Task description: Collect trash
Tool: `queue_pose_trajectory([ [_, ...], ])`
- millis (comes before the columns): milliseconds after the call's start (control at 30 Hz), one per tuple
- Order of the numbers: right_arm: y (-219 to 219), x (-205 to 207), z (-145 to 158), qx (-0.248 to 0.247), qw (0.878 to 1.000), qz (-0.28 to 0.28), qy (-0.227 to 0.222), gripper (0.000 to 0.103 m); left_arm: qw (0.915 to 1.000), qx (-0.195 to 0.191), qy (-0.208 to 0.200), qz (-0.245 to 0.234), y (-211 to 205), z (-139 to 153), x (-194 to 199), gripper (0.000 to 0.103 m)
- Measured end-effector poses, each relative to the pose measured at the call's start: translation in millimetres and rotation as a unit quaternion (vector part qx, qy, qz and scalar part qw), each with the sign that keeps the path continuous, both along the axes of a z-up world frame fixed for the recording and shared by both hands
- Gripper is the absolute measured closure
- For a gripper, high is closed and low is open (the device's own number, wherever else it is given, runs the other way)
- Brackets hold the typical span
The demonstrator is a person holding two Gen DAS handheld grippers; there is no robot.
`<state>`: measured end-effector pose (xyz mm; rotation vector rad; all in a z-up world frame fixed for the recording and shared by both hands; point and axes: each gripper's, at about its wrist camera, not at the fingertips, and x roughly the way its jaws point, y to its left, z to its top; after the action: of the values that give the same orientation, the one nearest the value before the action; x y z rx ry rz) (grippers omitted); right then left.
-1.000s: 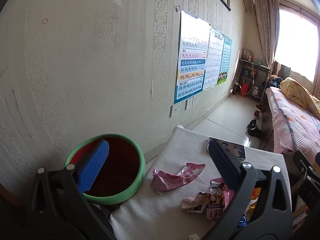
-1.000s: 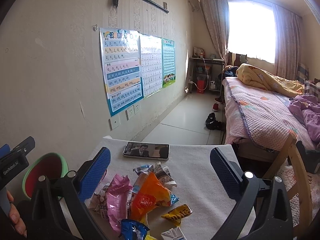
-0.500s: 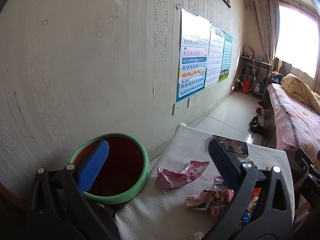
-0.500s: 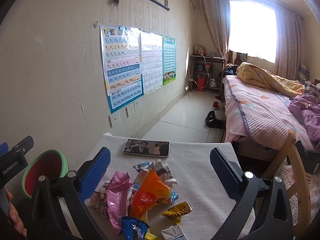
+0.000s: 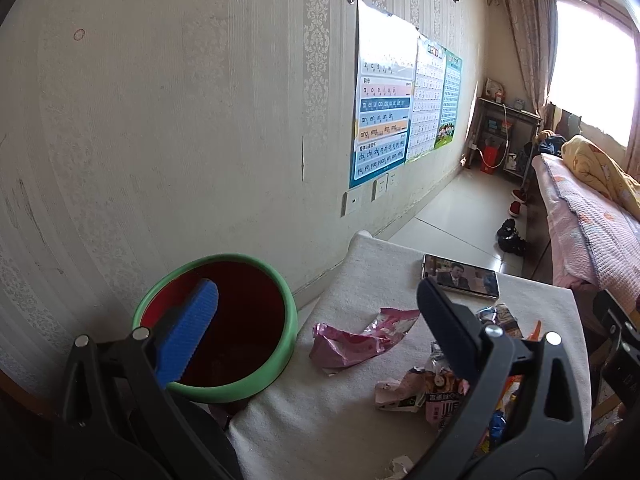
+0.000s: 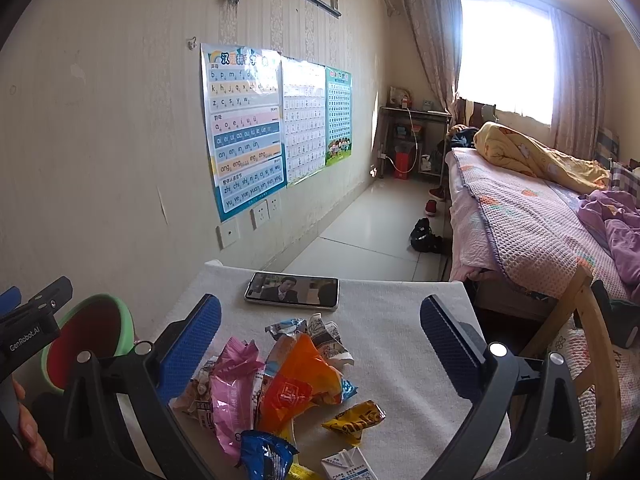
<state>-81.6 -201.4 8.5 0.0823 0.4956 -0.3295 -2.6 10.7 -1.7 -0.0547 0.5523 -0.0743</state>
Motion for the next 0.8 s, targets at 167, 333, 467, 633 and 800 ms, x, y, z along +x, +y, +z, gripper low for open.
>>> queue_pose_trajectory([
  [167,-2.8,0.1,-3.8,0.001,1.0,-0.001,0.002,0.007,0.9983,0.034,-0.043,0.02,-1.5,1.1,-5.9,0.005],
  [333,-10.4,1.2,-10.9,0.004,1.0,-0.009,0.011,0.007,0.9955,0.082,-0.047,0.013,8.7,-13.7,0.6,0.005],
  [467,-14.7,4.5,-22.3,0.016,0.999,-0.007,0.03,0.007,0.9954,0.049,0.07,-0.044,25.0,-44.2,25.1,0.005],
  [633,-13.3,8.3,-33.8,0.028,0.998,0.012,0.053,0.007,0.985,0.064,0.129,-0.095,8.9,-78.4,45.7,0.005],
  [800,-15.8,10.1,-38.4,0.047,0.997,0.018,0.066,0.007,0.9634,0.11,0.153,-0.191,-29.7,-100.0,72.7,0.005],
])
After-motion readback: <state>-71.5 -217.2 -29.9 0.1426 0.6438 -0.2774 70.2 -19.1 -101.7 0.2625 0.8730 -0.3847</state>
